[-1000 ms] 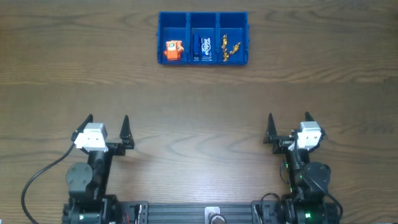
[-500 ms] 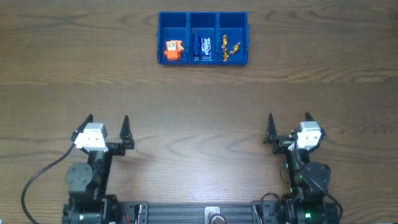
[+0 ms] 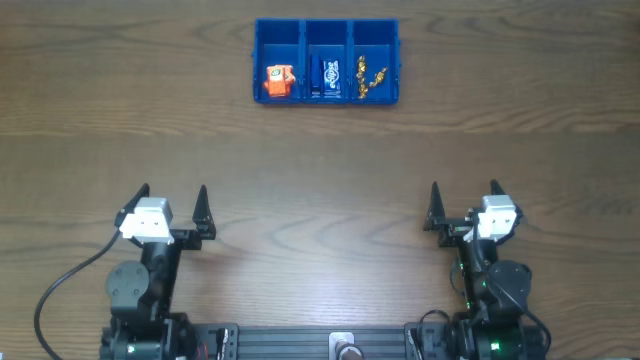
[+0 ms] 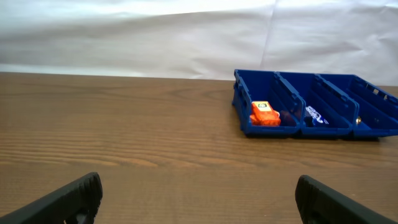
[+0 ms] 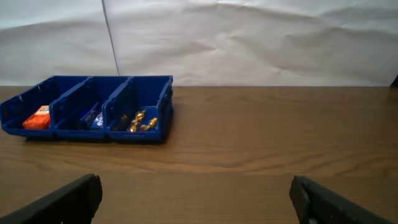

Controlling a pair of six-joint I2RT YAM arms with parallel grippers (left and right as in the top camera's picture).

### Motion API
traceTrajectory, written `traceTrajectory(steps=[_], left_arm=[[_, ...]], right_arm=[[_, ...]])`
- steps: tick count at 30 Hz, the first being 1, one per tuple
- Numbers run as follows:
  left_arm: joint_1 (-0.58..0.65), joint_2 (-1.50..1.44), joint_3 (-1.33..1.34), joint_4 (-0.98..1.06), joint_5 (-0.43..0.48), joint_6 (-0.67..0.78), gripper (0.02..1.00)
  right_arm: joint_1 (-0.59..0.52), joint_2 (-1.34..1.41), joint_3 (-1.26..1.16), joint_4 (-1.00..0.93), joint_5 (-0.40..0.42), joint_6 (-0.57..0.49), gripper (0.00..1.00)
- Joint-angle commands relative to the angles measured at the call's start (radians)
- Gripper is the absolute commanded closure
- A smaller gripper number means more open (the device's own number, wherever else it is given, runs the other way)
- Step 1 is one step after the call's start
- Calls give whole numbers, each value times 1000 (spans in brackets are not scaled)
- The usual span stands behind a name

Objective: Sort Candies Into Trays

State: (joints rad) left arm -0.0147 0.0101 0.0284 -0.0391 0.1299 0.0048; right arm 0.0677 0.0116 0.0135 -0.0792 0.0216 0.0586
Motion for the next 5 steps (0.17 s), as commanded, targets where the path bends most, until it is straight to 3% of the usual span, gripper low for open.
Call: traceTrajectory(steps=[1,5], left_arm=[[5,-5,-24,-24,20,11,20],[5,-5,-24,-24,20,11,20]], right_arm=[[-7,-9,-6,-1,-2,-15,3],[-7,-9,-6,-1,-2,-15,3]])
